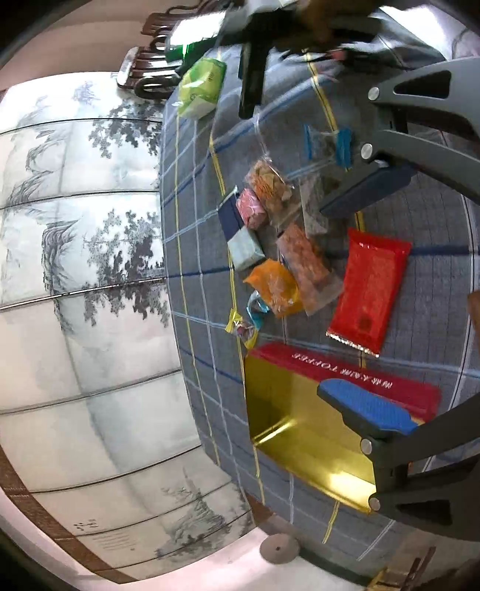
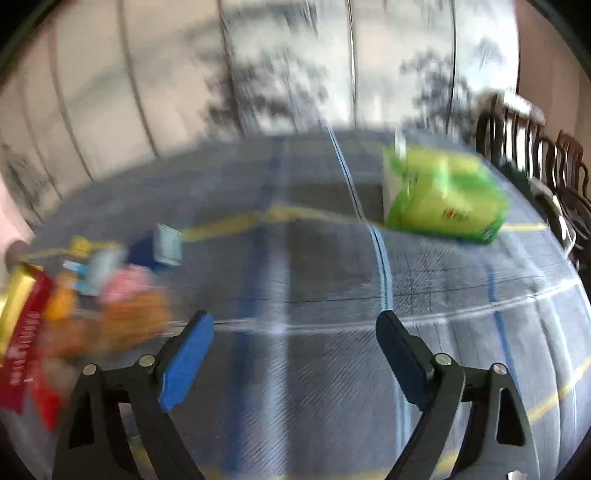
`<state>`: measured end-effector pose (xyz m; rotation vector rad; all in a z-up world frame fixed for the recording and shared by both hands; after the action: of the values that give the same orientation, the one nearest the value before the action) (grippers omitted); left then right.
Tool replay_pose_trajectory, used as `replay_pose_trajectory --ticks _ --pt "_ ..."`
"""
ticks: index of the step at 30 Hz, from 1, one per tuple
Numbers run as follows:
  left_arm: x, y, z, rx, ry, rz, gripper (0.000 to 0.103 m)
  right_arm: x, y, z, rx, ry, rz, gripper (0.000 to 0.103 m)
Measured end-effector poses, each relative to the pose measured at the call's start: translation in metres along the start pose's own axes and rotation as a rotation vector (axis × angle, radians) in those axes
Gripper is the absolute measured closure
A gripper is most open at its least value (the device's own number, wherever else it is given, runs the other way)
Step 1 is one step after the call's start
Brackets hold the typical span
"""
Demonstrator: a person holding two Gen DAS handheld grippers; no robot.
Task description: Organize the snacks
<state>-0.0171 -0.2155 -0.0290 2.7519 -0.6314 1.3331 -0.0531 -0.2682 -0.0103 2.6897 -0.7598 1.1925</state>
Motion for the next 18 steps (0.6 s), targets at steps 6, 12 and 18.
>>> replay_pose_trajectory --ticks 6,12,18 --pt "-0.003 -0.001 -0.004 -0.039 -0.028 -0.018 0.012 -0.046 -0.059 -0.098 0.105 0.217 -0.082 0.0" --pt "-0.013 -0.004 -0.009 -0.059 -0.054 -0.028 0.012 -0.057 -0.072 -0.127 0.126 0.248 -0.097 0.0" --pt "-0.022 -0.005 -0.01 -0.077 -0.081 -0.025 0.012 -0.063 -0.072 -0.136 0.13 0.236 -0.086 0.0"
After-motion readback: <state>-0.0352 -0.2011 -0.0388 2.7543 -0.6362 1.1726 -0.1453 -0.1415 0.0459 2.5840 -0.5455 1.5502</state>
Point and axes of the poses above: each gripper's, at about its wrist camera, not at the fingertips, and z roughly the way its jaws point, y to its right, x to its top, the point moved 4 cm from there along z, roughly the way its jaws point, and after that the axes turned 2 degrees about x, right-handed, at the moved point
